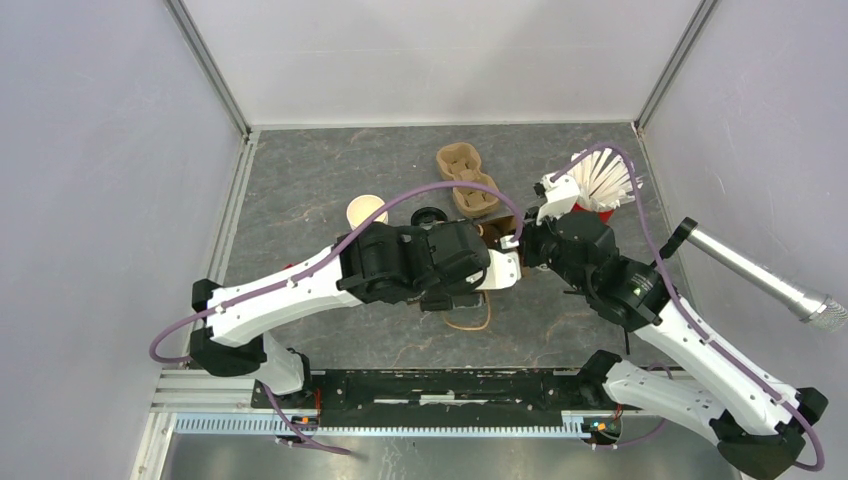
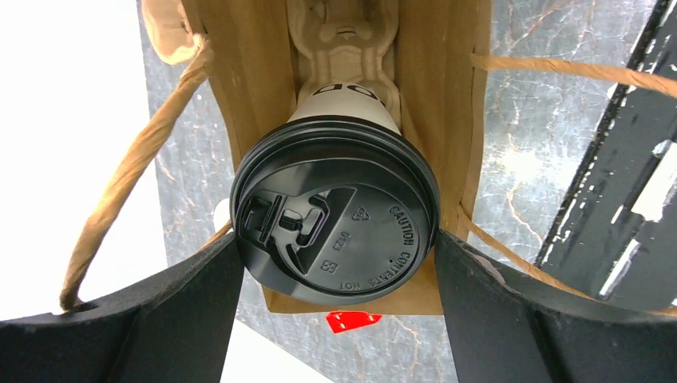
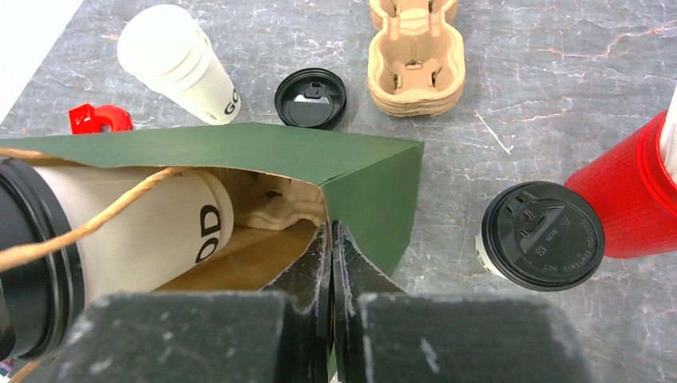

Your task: Pack the takeout coffee

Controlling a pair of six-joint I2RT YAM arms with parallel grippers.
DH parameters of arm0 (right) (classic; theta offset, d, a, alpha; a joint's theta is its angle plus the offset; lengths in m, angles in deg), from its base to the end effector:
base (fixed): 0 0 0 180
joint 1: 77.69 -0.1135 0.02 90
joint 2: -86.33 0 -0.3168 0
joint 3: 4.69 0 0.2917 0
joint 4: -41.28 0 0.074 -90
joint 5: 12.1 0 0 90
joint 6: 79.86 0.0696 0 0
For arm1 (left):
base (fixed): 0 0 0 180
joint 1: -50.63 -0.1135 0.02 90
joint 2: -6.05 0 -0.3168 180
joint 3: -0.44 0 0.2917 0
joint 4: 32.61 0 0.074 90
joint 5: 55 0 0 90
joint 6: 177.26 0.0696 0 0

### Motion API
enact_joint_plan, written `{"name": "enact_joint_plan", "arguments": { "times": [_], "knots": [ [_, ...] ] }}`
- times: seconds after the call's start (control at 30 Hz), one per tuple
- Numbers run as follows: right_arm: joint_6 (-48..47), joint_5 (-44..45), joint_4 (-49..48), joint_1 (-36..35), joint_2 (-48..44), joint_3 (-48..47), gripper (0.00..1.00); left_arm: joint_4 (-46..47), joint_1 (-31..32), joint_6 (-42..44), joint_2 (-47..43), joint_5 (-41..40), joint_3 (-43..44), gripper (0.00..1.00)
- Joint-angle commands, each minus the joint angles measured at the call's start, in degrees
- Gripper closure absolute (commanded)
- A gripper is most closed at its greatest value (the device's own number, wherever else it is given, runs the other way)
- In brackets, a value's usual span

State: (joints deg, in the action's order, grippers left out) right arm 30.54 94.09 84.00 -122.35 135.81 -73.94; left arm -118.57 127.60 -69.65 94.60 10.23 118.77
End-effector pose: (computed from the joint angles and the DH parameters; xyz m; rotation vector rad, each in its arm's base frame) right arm 0.1690 0.1397 0.3981 -0.2331 1.9703 0.4668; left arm 0.1054 -0.3262 0.4611 1.6703 1.7619 0.0975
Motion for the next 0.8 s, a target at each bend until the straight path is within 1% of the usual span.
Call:
{"name": "enact_joint_plan", "arguments": {
  "times": [0.0,0.2,0.3,0.47,0.5,0.53,0.57,0.6,0.67,0.77],
  "knots": [
    [1.7,1.6,-3.8,-1.2,-2.2,1.8,1.00,2.9,0.2,7.2,-0.5,-3.3,1.2,0.48],
    [0.6,0.0,-4.2,-1.8,-5.8,8.1,1.00,1.3,0.3,6.5,-2.3,-1.8,-4.4,0.49],
    [-1.2,-0.5,-4.5,-1.7,-6.9,10.0,1.00,0.8,0.3,6.4,-2.0,-2.2,-5.0,0.49],
    [-3.2,-3.8,-5.8,-1.7,-6.9,11.5,1.00,1.2,0.3,6.2,-0.8,-0.9,-5.1,0.49],
    [-2.8,-3.7,-5.4,-1.7,-6.4,11.3,0.96,1.1,0.3,6.1,-0.3,-0.1,-4.8,0.49],
    [-2.2,-3.0,-4.4,-1.8,-5.9,10.4,0.89,1.1,0.3,5.6,-0.1,0.4,-4.4,0.50],
    [-1.2,-1.7,-2.4,-1.8,-5.2,9.4,0.79,1.2,0.3,5.1,0.1,1.4,-4.0,0.50],
    [0.7,-0.3,-0.3,-1.7,-4.9,8.1,0.73,1.2,0.3,4.5,0.3,2.2,-3.8,0.51],
    [2.6,0.2,2.9,-1.7,-4.5,6.8,0.70,1.1,0.3,3.5,0.3,3.6,-3.8,0.52],
    [3.5,-1.1,4.4,-1.7,-5.9,6.2,0.70,1.2,0.5,2.6,-0.1,4.3,-5.1,0.53]
  ]
}}
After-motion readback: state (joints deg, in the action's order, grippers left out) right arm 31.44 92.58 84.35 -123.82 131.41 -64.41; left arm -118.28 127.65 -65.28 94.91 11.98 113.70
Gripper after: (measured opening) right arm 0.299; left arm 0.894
